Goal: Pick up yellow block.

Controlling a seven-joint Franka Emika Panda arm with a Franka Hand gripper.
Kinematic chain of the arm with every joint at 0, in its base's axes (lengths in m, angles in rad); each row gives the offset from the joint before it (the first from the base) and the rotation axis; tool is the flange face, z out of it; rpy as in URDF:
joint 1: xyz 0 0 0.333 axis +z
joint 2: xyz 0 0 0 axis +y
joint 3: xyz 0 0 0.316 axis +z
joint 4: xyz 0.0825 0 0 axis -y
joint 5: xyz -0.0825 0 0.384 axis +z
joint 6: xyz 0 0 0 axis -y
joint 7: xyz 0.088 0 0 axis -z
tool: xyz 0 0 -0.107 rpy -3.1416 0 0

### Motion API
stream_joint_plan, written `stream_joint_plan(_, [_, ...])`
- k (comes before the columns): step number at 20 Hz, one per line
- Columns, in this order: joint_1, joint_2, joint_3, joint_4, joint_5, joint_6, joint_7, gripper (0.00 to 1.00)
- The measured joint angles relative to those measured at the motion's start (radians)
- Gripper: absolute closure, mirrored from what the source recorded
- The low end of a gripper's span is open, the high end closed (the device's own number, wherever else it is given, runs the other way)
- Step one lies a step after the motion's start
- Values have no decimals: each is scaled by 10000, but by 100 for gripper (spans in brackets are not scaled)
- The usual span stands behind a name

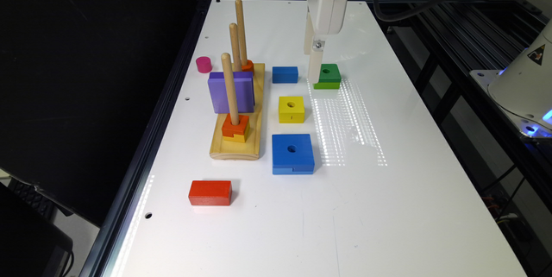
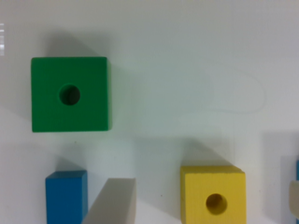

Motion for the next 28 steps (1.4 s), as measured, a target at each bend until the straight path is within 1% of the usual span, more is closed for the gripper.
stream_joint_plan(2, [1,2,25,21,0,0,5,0])
stream_joint_plan(5, [3,36,116,101,1,0,61,0])
stream_joint_plan(7, [2,67,143,139,1,0,76,0])
stream_joint_plan(12, [1,96,144,155,1,2,76,0])
stream_joint_plan(17, [1,363,143,167,1,237,76,0])
stream_joint_plan(24, [1,387,144,178,1,240,76,0])
stream_joint_plan(26, [1,529,143,178,1,338,76,0])
stream_joint_plan(28, [1,761,143,180,1,580,76,0])
